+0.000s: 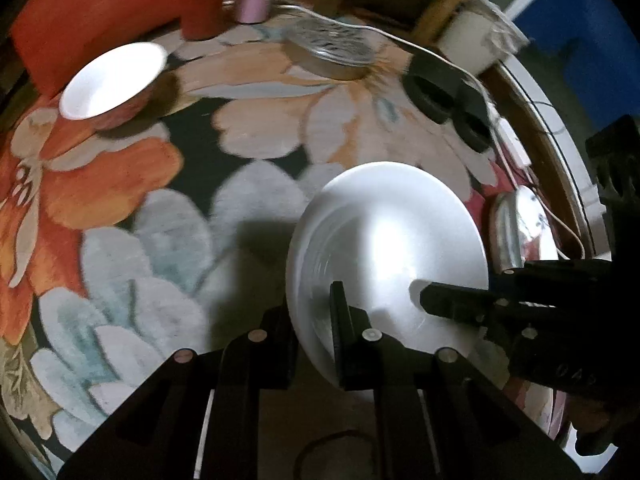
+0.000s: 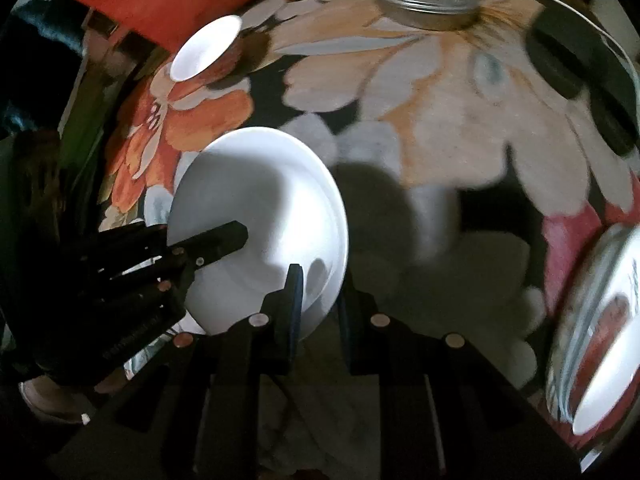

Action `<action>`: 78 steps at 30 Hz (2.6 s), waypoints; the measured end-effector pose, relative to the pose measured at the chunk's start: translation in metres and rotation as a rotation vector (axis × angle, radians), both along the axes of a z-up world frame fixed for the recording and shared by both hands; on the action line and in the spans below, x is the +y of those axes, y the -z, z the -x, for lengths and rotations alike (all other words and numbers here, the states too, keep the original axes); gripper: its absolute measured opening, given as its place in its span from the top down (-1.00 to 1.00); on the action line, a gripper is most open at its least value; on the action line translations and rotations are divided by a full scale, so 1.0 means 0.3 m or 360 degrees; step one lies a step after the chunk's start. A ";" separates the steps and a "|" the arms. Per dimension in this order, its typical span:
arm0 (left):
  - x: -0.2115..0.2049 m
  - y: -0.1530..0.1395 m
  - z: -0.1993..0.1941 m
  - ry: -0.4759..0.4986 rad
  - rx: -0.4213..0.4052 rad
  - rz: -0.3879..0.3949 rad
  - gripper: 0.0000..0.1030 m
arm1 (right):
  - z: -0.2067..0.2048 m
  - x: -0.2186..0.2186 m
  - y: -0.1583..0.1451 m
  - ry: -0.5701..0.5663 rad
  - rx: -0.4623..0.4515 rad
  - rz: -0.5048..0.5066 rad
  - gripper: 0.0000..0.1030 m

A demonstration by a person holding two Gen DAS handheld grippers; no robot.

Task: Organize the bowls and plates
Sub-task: 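Carry the brown-outside bowl with the right tool toward the plate stack, then lower the brown-outside bowl into the white bowl on the stack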

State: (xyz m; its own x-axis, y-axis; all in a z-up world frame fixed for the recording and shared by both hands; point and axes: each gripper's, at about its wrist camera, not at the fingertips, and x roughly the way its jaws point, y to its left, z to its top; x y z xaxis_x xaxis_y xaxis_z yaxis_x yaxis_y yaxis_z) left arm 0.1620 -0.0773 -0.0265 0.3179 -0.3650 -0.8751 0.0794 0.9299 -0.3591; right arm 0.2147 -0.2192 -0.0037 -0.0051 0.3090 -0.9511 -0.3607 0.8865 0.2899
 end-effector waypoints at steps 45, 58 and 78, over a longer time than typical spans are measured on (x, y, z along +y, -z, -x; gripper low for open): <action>-0.864 -0.117 -0.038 0.0641 -0.0118 0.0107 0.76 | 0.130 -0.808 -0.172 0.0743 -0.0178 0.0195 0.67; -0.951 -0.081 -0.040 0.0708 -0.0046 0.0114 0.76 | 0.144 -0.932 -0.099 0.0909 -0.0026 0.0126 0.72; -0.921 -0.131 -0.057 0.0692 -0.0062 0.0264 -0.95 | 0.126 -0.954 -0.092 0.0935 -0.0060 0.0167 0.73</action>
State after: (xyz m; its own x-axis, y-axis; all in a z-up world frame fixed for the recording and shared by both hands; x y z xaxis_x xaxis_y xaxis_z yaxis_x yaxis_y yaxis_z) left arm 0.1792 -0.3535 0.0129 0.1361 -0.6057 -0.7840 0.4653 0.7377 -0.4891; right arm 0.1770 -0.5054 0.0239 0.1727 0.1543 -0.9728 0.1904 0.9638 0.1866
